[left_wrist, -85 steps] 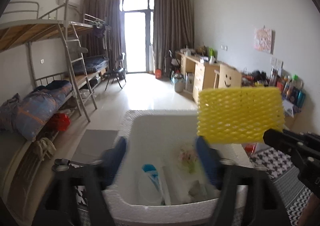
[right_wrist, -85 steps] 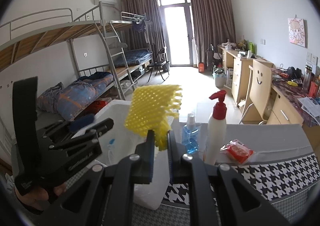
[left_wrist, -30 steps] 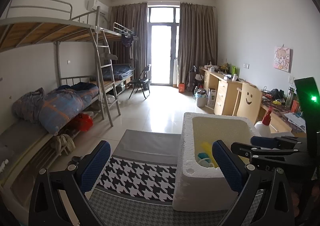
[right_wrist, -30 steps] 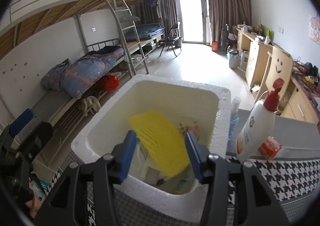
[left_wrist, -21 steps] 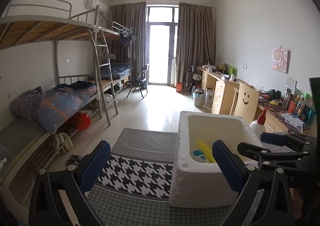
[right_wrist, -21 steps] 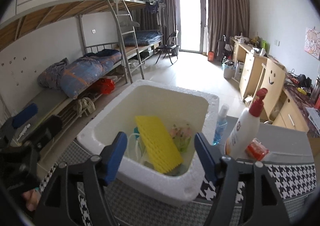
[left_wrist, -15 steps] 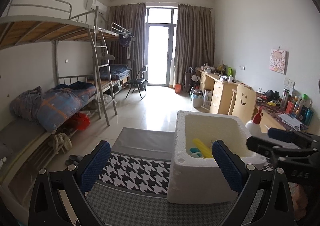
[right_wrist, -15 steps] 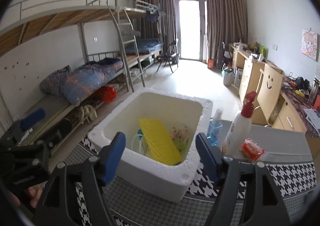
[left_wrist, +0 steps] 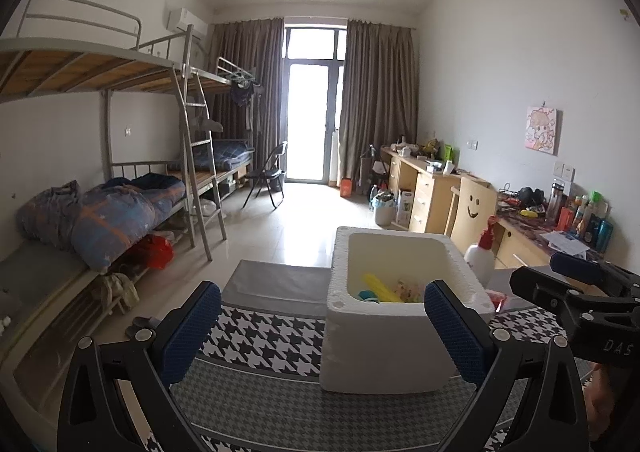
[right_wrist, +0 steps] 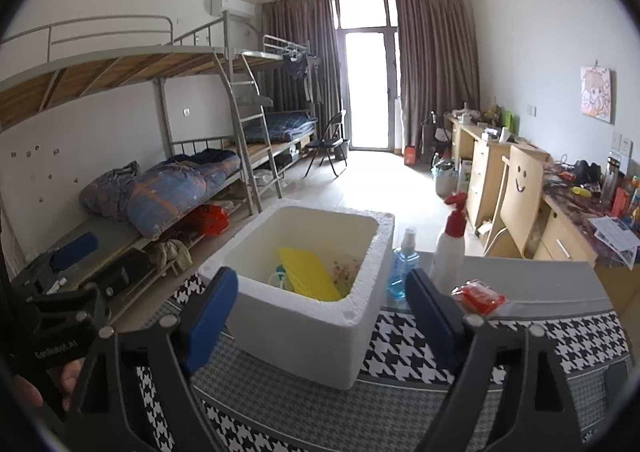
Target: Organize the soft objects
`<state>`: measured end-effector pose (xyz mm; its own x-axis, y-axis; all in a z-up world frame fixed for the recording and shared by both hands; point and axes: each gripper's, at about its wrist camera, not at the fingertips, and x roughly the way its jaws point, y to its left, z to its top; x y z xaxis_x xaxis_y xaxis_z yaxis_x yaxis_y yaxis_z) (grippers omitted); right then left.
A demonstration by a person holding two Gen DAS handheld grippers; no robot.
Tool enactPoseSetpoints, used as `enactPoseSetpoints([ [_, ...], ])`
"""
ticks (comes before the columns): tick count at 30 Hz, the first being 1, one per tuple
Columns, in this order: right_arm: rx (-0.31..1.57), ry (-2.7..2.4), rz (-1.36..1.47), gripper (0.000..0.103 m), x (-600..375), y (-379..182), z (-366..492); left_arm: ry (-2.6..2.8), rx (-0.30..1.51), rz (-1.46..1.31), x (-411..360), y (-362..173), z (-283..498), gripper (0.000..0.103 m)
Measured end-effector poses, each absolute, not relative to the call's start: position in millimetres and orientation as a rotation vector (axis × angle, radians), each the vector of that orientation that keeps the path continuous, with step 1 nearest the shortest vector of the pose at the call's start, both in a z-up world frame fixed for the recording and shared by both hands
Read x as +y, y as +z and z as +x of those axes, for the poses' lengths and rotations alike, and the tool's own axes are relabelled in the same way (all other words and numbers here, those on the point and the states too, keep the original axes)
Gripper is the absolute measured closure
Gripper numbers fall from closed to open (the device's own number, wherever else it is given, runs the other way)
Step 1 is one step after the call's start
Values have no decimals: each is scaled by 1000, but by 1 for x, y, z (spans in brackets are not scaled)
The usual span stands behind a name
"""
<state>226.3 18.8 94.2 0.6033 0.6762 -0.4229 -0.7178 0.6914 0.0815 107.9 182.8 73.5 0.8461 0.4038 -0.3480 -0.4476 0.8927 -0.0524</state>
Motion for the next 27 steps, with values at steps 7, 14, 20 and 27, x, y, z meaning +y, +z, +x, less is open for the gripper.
enactPoseSetpoints([
  [7,365,809,-85,7,0,96,208,430,317,-122,169,76,95,1],
  [14,317,811,-56,5,-15,94,191,411,271,-100,152,78,75,1],
  [20,256,798,-73,4,-23,90,173,411,229,-89,139,77,59,1],
  [27,231,807,-64,3,-31,86,161,418,199,-66,128,71,48,1],
])
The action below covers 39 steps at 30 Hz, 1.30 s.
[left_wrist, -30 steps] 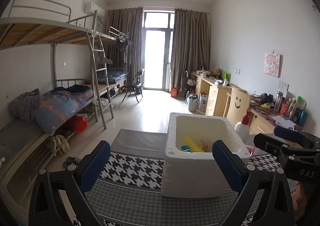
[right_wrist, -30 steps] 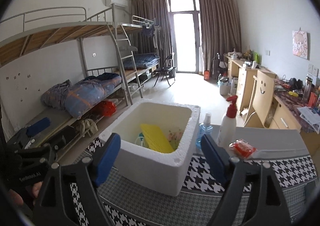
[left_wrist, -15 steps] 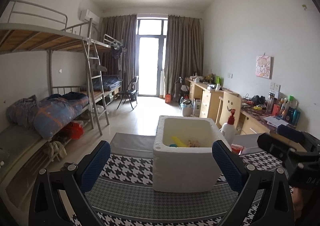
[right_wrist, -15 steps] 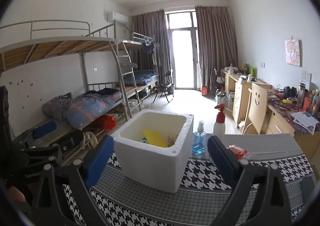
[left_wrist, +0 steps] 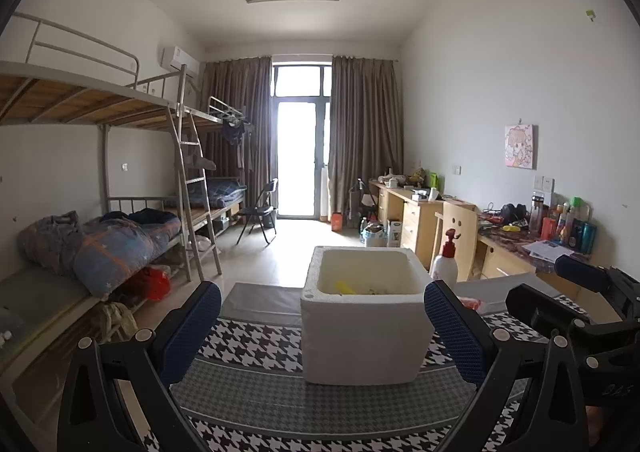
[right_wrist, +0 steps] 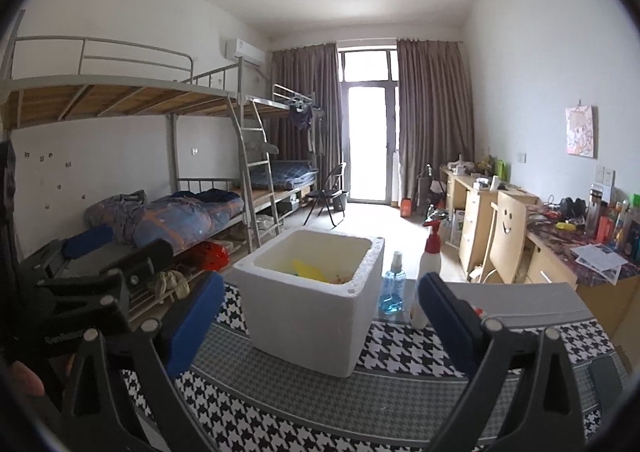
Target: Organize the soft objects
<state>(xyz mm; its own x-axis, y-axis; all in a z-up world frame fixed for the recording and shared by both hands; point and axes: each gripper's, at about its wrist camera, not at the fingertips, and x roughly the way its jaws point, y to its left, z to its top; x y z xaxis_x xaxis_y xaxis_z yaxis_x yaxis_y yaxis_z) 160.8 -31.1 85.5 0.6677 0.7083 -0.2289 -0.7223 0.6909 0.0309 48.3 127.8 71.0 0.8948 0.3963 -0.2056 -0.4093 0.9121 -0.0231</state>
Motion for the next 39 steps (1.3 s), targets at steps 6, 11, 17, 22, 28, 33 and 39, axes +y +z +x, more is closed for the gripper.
enactPoseSetpoints([
  [6,201,784,-33,1,-40,78,153,404,192,-69,123,64,44,1],
  [11,195,770,-7,1,-51,71,151,391,192,-76,119,61,39,1],
  [17,173,741,-3,1,-62,64,146,380,184,-84,111,54,32,1],
  [22,150,728,1,1,-69,58,137,356,200,-86,105,49,31,1],
  [28,126,718,-1,1,-76,51,128,360,185,-76,99,46,25,1],
  [33,122,704,-18,1,-72,46,125,356,191,-84,102,41,24,1],
  [39,163,703,48,0,-79,40,131,356,206,-82,100,33,25,1],
])
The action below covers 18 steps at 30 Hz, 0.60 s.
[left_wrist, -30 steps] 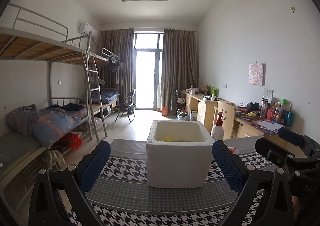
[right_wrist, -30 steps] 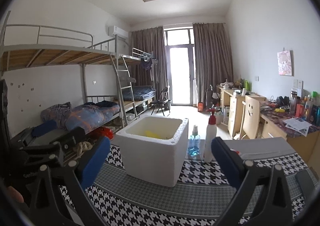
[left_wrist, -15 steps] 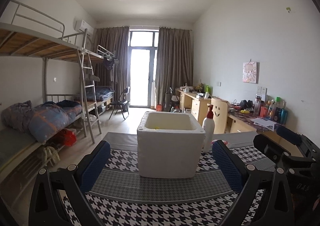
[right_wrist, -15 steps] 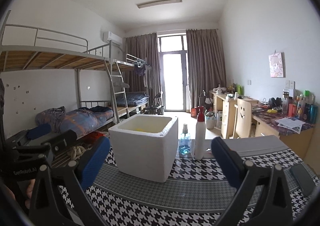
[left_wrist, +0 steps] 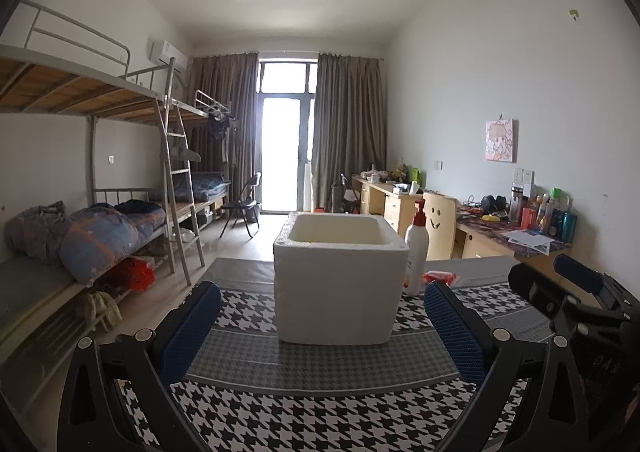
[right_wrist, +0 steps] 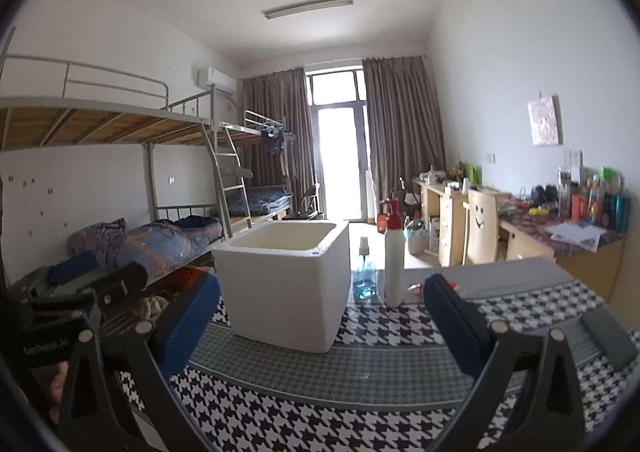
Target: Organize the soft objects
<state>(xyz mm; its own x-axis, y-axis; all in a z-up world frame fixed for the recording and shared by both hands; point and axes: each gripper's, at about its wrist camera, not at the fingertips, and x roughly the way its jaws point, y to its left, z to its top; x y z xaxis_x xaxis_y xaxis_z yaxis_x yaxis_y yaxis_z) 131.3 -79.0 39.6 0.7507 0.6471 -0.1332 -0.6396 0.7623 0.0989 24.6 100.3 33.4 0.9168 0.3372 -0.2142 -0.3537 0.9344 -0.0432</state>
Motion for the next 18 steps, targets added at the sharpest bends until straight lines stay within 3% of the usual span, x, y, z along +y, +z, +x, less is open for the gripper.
enactPoseSetpoints([
  [18,136,683,25,0,-83,27,121,341,222,-75,97,18,24,1],
])
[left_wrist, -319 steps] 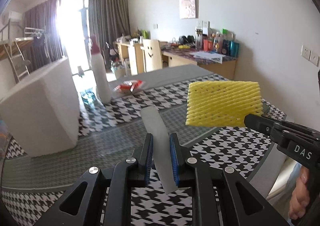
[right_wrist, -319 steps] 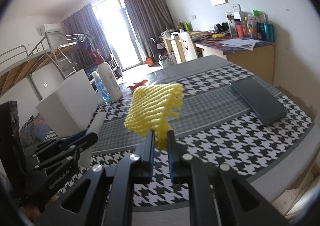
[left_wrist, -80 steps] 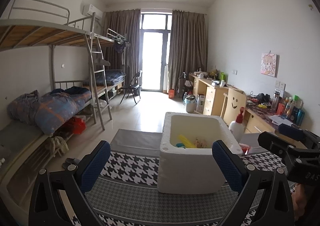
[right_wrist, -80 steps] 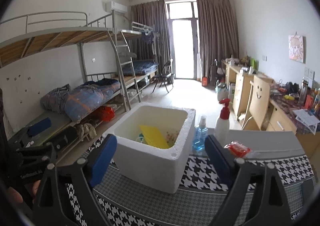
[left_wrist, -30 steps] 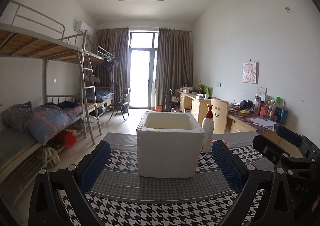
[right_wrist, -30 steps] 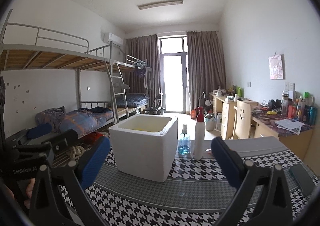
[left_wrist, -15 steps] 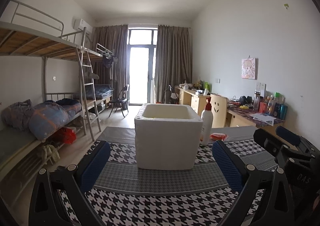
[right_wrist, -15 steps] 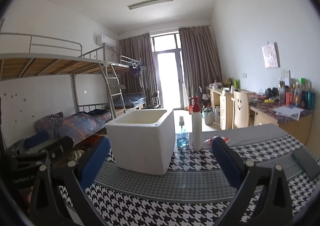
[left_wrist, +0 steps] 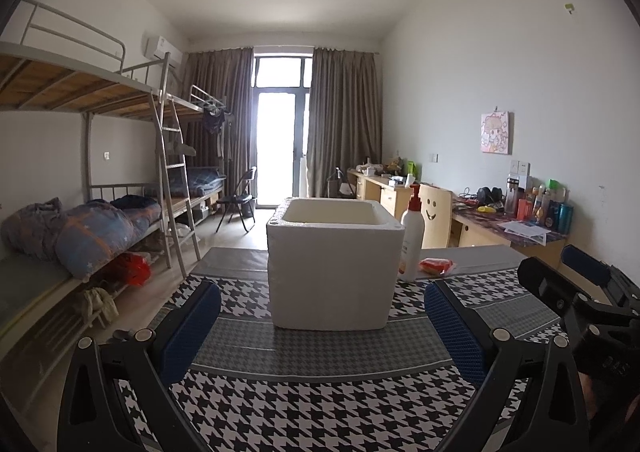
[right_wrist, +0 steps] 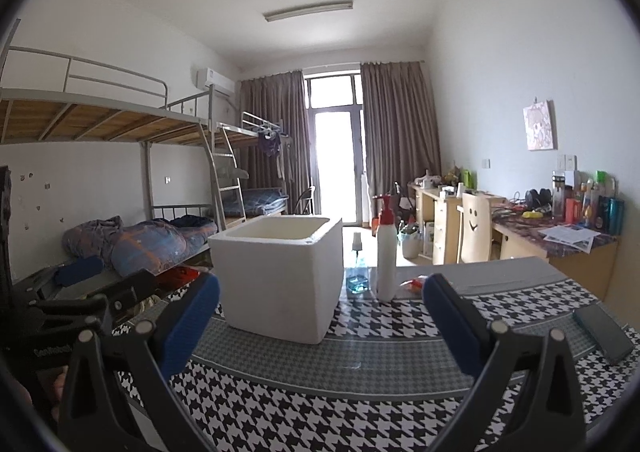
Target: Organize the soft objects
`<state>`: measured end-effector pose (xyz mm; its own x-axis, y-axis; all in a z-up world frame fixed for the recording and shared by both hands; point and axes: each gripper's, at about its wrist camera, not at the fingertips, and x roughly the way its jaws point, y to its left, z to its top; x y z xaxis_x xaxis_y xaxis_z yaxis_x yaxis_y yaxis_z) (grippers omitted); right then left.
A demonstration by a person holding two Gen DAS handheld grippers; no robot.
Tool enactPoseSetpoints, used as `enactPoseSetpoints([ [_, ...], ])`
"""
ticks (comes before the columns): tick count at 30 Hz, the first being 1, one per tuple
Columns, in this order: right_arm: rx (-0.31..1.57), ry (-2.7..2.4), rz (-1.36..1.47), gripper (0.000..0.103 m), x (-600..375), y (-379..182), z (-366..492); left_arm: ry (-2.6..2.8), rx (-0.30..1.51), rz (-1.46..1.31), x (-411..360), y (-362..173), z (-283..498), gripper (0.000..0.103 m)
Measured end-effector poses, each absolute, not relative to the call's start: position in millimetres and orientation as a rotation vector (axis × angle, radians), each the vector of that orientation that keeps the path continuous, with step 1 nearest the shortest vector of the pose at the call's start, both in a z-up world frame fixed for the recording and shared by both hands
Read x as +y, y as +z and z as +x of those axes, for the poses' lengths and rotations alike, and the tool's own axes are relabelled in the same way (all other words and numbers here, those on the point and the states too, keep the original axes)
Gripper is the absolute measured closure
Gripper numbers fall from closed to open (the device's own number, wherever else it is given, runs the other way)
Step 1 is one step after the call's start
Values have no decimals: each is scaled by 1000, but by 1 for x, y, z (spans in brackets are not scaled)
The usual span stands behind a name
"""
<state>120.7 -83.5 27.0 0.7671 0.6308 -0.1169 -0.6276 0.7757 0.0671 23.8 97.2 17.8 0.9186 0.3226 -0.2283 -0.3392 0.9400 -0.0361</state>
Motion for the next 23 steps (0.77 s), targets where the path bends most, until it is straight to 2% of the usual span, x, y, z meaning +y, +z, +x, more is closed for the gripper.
enactPoseSetpoints([
  [23,149,667,3,0,-84,18,118,335,226,-76,102,8,17,1],
])
